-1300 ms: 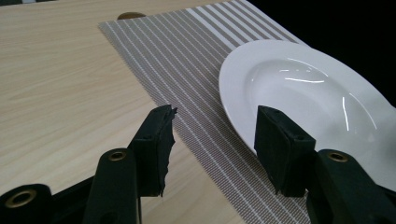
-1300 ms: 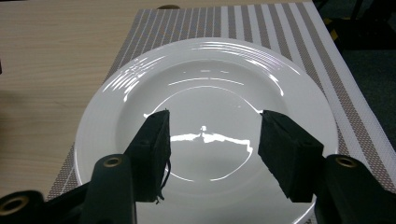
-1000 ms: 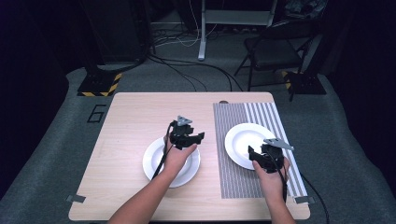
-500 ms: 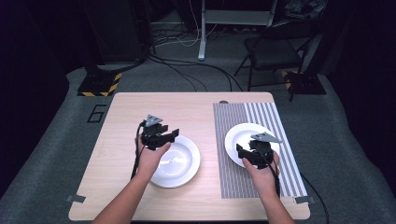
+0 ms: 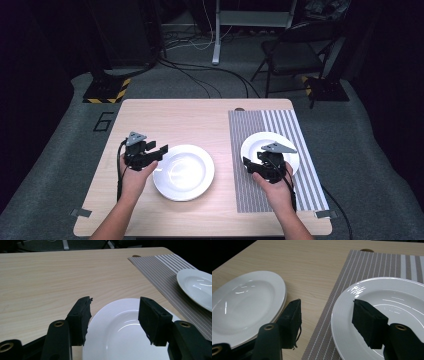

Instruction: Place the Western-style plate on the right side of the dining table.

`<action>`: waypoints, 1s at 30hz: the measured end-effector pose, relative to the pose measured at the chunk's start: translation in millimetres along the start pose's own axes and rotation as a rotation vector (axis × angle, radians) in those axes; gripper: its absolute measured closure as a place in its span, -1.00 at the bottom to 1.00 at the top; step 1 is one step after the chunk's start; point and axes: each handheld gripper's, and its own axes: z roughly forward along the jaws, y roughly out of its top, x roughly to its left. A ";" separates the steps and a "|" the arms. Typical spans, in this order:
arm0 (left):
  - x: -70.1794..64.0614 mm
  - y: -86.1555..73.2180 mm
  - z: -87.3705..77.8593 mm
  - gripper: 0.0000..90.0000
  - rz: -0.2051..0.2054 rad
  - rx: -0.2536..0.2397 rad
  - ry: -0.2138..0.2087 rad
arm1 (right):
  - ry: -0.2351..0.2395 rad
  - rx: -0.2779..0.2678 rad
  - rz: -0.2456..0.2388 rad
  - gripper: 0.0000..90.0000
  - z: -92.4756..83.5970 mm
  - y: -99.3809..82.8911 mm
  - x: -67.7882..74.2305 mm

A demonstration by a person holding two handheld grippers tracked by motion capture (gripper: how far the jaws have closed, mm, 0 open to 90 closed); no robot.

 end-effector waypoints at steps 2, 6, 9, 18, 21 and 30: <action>6.5 -4.1 -5.0 -0.06 -0.013 0.002 0.003 | 0.016 -0.007 0.000 -0.12 -1.5 0.4 2.2; 17.5 -14.0 -12.1 -0.06 -0.014 0.013 0.029 | 0.047 -0.015 -0.019 -0.13 -2.2 -3.6 8.3; 20.7 -17.6 -14.5 -0.06 -0.017 0.015 0.034 | 0.055 -0.010 -0.031 -0.13 -1.6 -5.9 10.7; 36.7 -34.1 -22.9 -0.06 -0.017 0.034 0.052 | 0.106 0.016 -0.061 -0.12 4.3 -15.8 16.6; 40.2 -39.6 -22.5 -0.06 -0.019 0.038 0.054 | 0.117 0.024 -0.076 -0.12 7.8 -21.1 18.1; 49.3 -54.7 -17.0 -0.07 -0.029 0.042 0.058 | 0.149 0.065 -0.102 -0.12 22.0 -37.4 22.7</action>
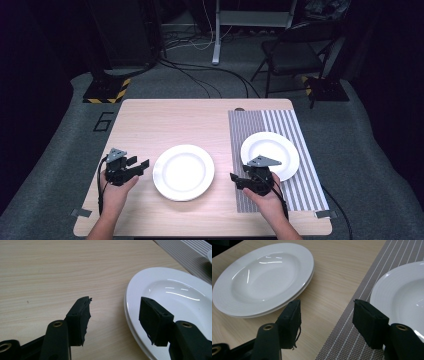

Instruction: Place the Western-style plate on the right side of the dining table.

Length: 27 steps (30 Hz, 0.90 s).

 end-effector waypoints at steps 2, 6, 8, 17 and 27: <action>2.8 -3.9 2.4 -0.06 -0.004 0.005 0.003 | -0.004 0.011 -0.011 -0.12 3.6 -3.0 0.5; 6.3 -8.5 5.2 -0.06 0.003 0.021 0.014 | 0.000 0.024 -0.025 -0.12 7.9 -7.4 2.7; 8.7 -10.9 6.6 -0.06 0.000 0.026 0.013 | -0.002 0.029 -0.053 -0.12 11.9 -12.2 4.2; 19.7 -20.2 13.9 -0.06 -0.001 0.048 0.029 | 0.026 0.040 -0.087 -0.12 19.5 -24.9 8.6; 31.1 -28.9 19.2 -0.06 -0.012 0.085 0.070 | 0.072 0.057 -0.193 -0.12 30.7 -31.5 22.8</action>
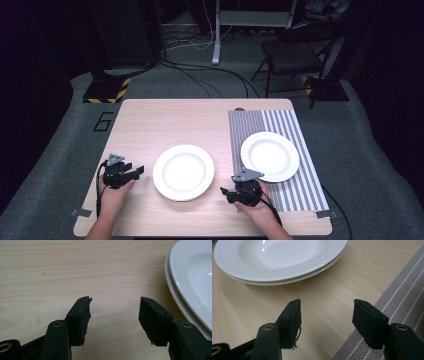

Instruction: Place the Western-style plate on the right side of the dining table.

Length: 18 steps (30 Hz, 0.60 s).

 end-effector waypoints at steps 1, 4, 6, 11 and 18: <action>0.4 -0.4 0.4 -0.06 0.003 -0.004 0.002 | 0.011 0.002 -0.014 -0.12 0.8 -0.3 0.3; 1.2 -1.5 1.7 -0.08 0.013 -0.013 0.010 | 0.032 0.008 -0.029 -0.11 3.1 -1.0 3.8; 1.4 -2.3 2.4 -0.08 0.015 -0.007 0.015 | 0.045 0.017 -0.033 -0.11 4.6 -1.1 6.4; 1.4 -3.7 4.8 -0.11 0.027 0.002 0.024 | 0.063 0.026 -0.058 -0.12 8.9 -2.2 10.9; 3.1 -4.1 7.8 -0.14 0.049 -0.014 0.036 | 0.081 0.038 -0.065 -0.12 12.8 -4.6 11.4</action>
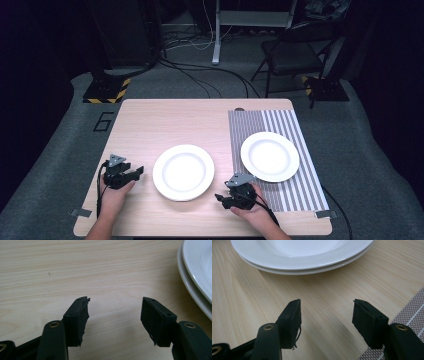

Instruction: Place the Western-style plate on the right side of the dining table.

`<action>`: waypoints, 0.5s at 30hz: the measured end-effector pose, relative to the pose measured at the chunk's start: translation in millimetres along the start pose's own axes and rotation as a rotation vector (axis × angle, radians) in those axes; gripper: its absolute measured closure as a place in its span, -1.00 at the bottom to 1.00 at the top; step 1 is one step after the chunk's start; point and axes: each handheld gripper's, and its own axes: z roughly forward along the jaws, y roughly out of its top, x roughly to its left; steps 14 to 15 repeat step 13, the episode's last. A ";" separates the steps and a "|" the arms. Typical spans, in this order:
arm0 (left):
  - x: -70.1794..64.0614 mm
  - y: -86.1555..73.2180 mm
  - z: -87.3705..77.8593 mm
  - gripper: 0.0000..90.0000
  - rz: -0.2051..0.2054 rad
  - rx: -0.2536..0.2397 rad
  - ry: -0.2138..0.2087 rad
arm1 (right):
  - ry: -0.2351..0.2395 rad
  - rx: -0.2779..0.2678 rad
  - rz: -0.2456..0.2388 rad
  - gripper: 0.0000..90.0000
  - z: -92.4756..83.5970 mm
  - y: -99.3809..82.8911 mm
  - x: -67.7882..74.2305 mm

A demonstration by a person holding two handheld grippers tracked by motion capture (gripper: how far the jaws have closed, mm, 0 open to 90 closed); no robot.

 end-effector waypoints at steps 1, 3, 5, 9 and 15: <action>0.4 0.1 -0.2 -0.14 0.000 0.005 -0.002 | 0.003 0.002 -0.006 -0.12 0.8 -0.5 -0.1; 1.0 0.1 0.1 -0.15 0.003 0.007 -0.003 | 0.006 -0.002 -0.001 -0.12 1.2 -1.0 -0.4; 1.2 0.0 0.5 -0.15 0.000 0.005 -0.004 | 0.008 -0.001 0.005 -0.13 1.4 -1.2 -0.3; 1.5 0.4 1.2 -0.16 0.003 0.010 -0.007 | 0.015 0.003 0.006 -0.13 2.6 -2.8 -1.0; 0.6 0.0 2.6 -0.16 0.009 -0.005 0.004 | 0.017 -0.005 -0.012 -0.15 3.2 -4.2 -1.6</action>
